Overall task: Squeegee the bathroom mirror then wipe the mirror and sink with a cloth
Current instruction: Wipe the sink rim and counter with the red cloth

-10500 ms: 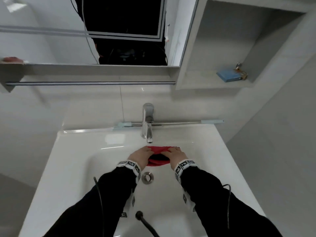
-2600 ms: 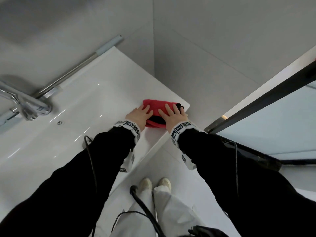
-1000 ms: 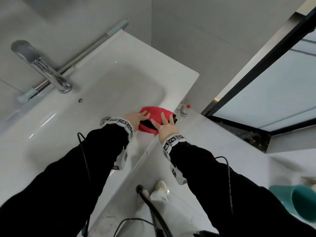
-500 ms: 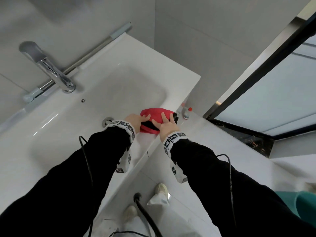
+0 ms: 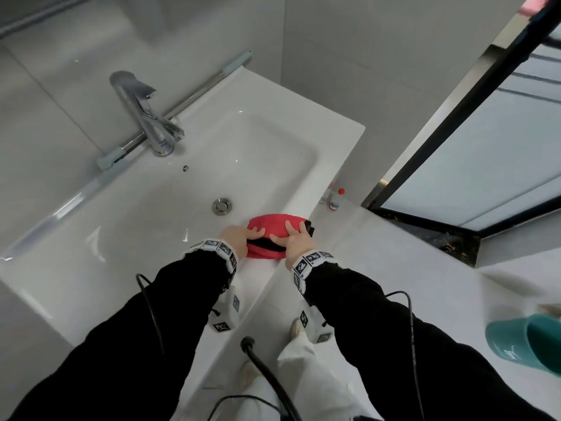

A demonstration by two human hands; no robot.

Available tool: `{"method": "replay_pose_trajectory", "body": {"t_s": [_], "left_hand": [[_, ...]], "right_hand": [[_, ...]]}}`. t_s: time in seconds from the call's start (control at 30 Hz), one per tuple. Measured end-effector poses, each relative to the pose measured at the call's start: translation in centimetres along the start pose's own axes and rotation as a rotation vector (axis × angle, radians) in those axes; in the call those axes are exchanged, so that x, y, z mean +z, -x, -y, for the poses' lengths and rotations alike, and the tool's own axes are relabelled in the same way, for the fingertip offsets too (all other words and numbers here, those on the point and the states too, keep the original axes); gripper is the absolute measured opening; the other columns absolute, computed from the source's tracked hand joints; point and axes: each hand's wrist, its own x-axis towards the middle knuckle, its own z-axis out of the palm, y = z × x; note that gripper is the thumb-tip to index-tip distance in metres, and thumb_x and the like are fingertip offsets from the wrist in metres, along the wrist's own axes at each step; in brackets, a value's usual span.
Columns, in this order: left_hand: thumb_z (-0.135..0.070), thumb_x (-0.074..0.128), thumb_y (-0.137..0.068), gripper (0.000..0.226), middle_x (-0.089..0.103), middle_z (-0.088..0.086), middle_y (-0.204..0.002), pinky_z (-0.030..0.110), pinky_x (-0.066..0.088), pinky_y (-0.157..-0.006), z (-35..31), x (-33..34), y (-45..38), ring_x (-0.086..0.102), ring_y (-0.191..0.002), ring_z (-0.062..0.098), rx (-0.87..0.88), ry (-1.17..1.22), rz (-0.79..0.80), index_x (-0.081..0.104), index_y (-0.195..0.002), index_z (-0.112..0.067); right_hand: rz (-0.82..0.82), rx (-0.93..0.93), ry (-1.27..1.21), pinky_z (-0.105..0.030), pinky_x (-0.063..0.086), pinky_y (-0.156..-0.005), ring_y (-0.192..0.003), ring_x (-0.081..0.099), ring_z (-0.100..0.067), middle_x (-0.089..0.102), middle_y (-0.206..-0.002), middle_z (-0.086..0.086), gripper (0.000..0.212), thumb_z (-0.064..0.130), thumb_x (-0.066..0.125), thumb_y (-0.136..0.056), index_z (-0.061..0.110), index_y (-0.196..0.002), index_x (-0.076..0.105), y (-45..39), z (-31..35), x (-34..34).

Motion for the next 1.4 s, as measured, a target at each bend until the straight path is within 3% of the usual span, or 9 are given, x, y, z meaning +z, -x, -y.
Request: {"method": "replay_pose_trajectory", "body": {"t_s": [0.07, 0.2, 0.33, 0.4, 0.57, 0.67, 0.83, 1.1, 1.4], "left_hand": [[0.005, 0.044, -0.088, 0.056, 0.043, 0.002, -0.146, 0.014, 0.020, -0.107, 1.0, -0.2, 1.2, 0.039, -0.136, 0.014, 0.079, 0.040, 0.008, 0.047, -0.137, -0.022], [0.000, 0.059, -0.080, 0.045, 0.055, 0.001, -0.136, 0.017, 0.029, -0.108, 3.2, -0.2, 3.2, 0.047, -0.129, 0.013, 0.092, 0.137, 0.026, 0.065, -0.119, -0.020], [-0.030, 0.074, -0.076, 0.020, 0.060, -0.003, -0.100, 0.013, 0.035, -0.077, 4.5, 0.2, 4.3, 0.056, -0.091, 0.008, 0.049, 0.172, 0.033, 0.076, -0.094, -0.021], [-0.028, 0.080, -0.071, 0.020, 0.063, 0.000, -0.091, 0.015, 0.037, -0.070, 4.9, 0.8, 4.3, 0.056, -0.081, 0.010, 0.051, 0.189, 0.015, 0.077, -0.087, -0.016], [-0.022, 0.083, -0.063, 0.030, 0.044, 0.000, -0.099, 0.031, 0.048, -0.084, 3.8, 1.1, 3.5, 0.058, -0.091, 0.023, -0.012, 0.127, 0.012, 0.054, -0.062, -0.027], [-0.022, 0.080, -0.068, 0.026, 0.041, 0.004, -0.105, 0.029, 0.045, -0.086, 3.7, 1.0, 2.5, 0.055, -0.096, 0.025, -0.024, 0.097, -0.012, 0.054, -0.072, -0.021], [-0.023, 0.074, -0.077, 0.025, 0.063, 0.008, -0.109, 0.028, 0.043, -0.085, 3.3, 1.2, 0.9, 0.059, -0.102, 0.025, -0.096, 0.111, -0.077, 0.062, -0.094, -0.010], [-0.024, 0.073, -0.078, 0.025, 0.064, 0.007, -0.109, 0.028, 0.042, -0.086, 3.0, 1.5, 1.3, 0.059, -0.102, 0.024, -0.222, 0.262, -0.117, 0.063, -0.096, -0.010], [-0.032, 0.086, -0.058, 0.050, 0.062, 0.008, -0.093, 0.032, 0.053, -0.077, 1.7, -0.9, 2.9, 0.061, -0.085, 0.024, -0.610, 0.603, -0.068, 0.052, -0.092, -0.016]], "right_hand": [[-0.042, -0.030, -0.014, -0.036, 0.005, -0.118, -0.146, -0.010, -0.029, -0.002, -0.160, -0.008, 0.075, 0.011, 0.051, -0.090, 0.036, -0.149, 0.012, 1.1, 0.4, 0.8], [-0.104, -0.052, -0.062, -0.033, 0.003, -0.118, -0.146, -0.008, -0.027, -0.006, -0.159, -0.008, 0.076, 0.006, 0.053, -0.087, 0.038, -0.148, 0.019, 3.0, 2.2, 2.8], [-0.147, -0.062, -0.091, -0.038, 0.005, -0.119, -0.145, -0.009, -0.037, -0.006, -0.159, -0.009, 0.068, 0.013, 0.047, -0.092, 0.039, -0.148, 0.019, 4.0, 5.0, 5.8], [-0.152, -0.056, -0.100, -0.040, 0.005, -0.119, -0.143, -0.012, -0.041, -0.007, -0.159, -0.010, 0.064, 0.018, 0.044, -0.094, 0.038, -0.148, 0.017, 4.1, 5.7, 6.7], [-0.145, -0.068, -0.032, -0.042, -0.002, -0.118, -0.142, -0.015, -0.043, -0.008, -0.158, -0.015, 0.063, 0.019, 0.043, -0.094, 0.034, -0.149, 0.015, 3.3, 5.5, 6.9], [-0.169, -0.041, -0.054, -0.044, 0.004, -0.119, -0.142, -0.016, -0.043, -0.009, -0.158, -0.012, 0.064, 0.020, 0.043, -0.094, 0.036, -0.149, 0.014, 2.2, 5.2, 6.5], [-0.190, -0.047, -0.030, -0.045, 0.010, -0.120, -0.143, -0.014, -0.039, -0.007, -0.159, -0.011, 0.061, 0.020, 0.042, -0.095, 0.037, -0.148, 0.018, 0.3, 4.2, 5.0], [-0.039, -0.093, 0.116, -0.041, 0.005, -0.118, -0.145, -0.005, -0.039, 0.002, -0.159, -0.012, 0.060, 0.023, 0.044, -0.095, 0.038, -0.147, 0.020, -0.2, 3.4, 1.0], [-0.072, -0.346, 0.082, -0.026, 0.032, -0.110, -0.133, 0.043, -0.022, 0.046, -0.144, -0.001, 0.049, 0.011, 0.053, -0.091, 0.029, -0.136, 0.050, 1.3, 1.2, -3.5]]}}
